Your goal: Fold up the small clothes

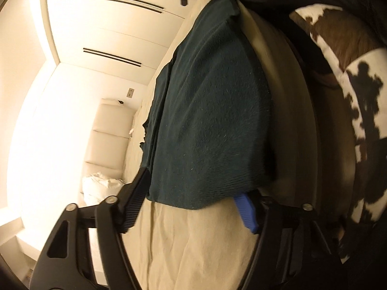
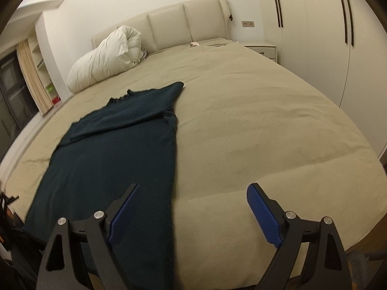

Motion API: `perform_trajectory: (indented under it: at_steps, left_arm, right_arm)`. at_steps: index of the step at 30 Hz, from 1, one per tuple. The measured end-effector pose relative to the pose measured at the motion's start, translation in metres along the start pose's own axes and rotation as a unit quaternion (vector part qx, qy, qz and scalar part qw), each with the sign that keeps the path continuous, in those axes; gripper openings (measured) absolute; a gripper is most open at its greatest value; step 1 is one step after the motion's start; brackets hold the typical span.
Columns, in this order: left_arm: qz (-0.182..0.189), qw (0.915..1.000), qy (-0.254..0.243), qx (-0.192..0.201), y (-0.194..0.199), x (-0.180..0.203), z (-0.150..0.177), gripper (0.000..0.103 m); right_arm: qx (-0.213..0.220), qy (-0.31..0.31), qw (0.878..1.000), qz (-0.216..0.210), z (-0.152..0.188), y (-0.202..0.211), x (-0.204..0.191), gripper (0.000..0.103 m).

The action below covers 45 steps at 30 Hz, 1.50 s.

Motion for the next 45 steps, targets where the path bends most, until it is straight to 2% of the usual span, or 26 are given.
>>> perform_trajectory:
  at_steps: [4, 6, 9, 11, 12, 14, 17, 20, 24, 33, 37, 40, 41, 43, 45]
  left_arm:
    - [0.013, 0.9998, 0.014, 0.002, 0.011, 0.002, 0.0, 0.06]
    - [0.029, 0.9995, 0.001, -0.009, 0.011, 0.013, 0.002, 0.06]
    - [0.013, 0.9997, -0.022, -0.005, 0.016, 0.03, 0.003, 0.06]
    - [0.014, 0.9999, -0.002, 0.001, 0.023, 0.03, -0.003, 0.068]
    - [0.014, 0.9999, 0.006, 0.007, 0.025, 0.029, -0.007, 0.077]
    - [0.007, 0.9997, 0.006, 0.021, 0.032, 0.034, -0.015, 0.086]
    - [0.007, 0.9999, -0.009, 0.009, 0.026, 0.043, -0.017, 0.09]
    - [0.005, 0.9999, 0.004, -0.01, 0.012, 0.035, -0.011, 0.092]
    - [0.016, 0.9997, 0.016, -0.013, 0.01, 0.023, -0.01, 0.092]
    - [0.009, 0.9975, 0.069, 0.009, 0.039, -0.002, -0.011, 0.088]
    - [0.013, 0.9953, 0.095, -0.015, 0.026, -0.013, -0.004, 0.088]
    - [0.029, 0.9916, 0.123, -0.027, 0.021, -0.023, 0.0, 0.078]
    - [0.034, 0.9908, 0.128, -0.026, 0.021, -0.026, 0.0, 0.073]
    - [0.05, 0.9895, 0.134, -0.024, 0.021, -0.028, -0.003, 0.053]
    - [0.056, 0.9897, 0.13, -0.025, 0.02, -0.027, -0.006, 0.043]
  right_arm:
    - [-0.019, 0.035, 0.998, 0.041, 0.009, -0.002, 0.008, 0.088]
    - [-0.027, 0.046, 0.997, 0.054, 0.014, -0.003, 0.012, 0.088]
    - [-0.039, 0.056, 0.996, 0.056, 0.022, -0.005, 0.015, 0.085]
    - [-0.044, 0.074, 0.995, 0.059, 0.028, -0.007, 0.012, 0.084]
    - [-0.046, 0.085, 0.993, 0.064, 0.031, -0.008, 0.01, 0.084]
    - [-0.055, 0.112, 0.989, 0.078, 0.038, -0.012, 0.004, 0.083]
    - [-0.069, 0.166, 0.979, 0.1, 0.048, -0.016, -0.005, 0.081]
    - [-0.07, 0.213, 0.967, 0.119, 0.055, -0.016, -0.014, 0.08]
    - [-0.072, 0.258, 0.955, 0.129, 0.06, -0.015, -0.023, 0.078]
    - [-0.069, 0.266, 0.953, 0.123, 0.067, -0.01, -0.031, 0.078]
    - [-0.066, 0.28, 0.95, 0.121, 0.07, -0.004, -0.038, 0.077]
    - [-0.062, 0.293, 0.946, 0.122, 0.072, 0.0, -0.043, 0.077]
    - [-0.061, 0.295, 0.946, 0.123, 0.072, -0.001, -0.043, 0.076]
    - [-0.062, 0.301, 0.944, 0.122, 0.074, -0.001, -0.044, 0.075]
    - [-0.067, 0.313, 0.939, 0.13, 0.078, -0.004, -0.045, 0.073]
Point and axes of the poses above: each gripper's, at about its wrist camera, not at the fingertips, and y roughly against the way its jaws point, x to its right, z to its underside, the point moved 2 cm from there along -y, roughly the way its jaws point, and after that the axes turned 9 degrees about -x, right-handed, at the moved point
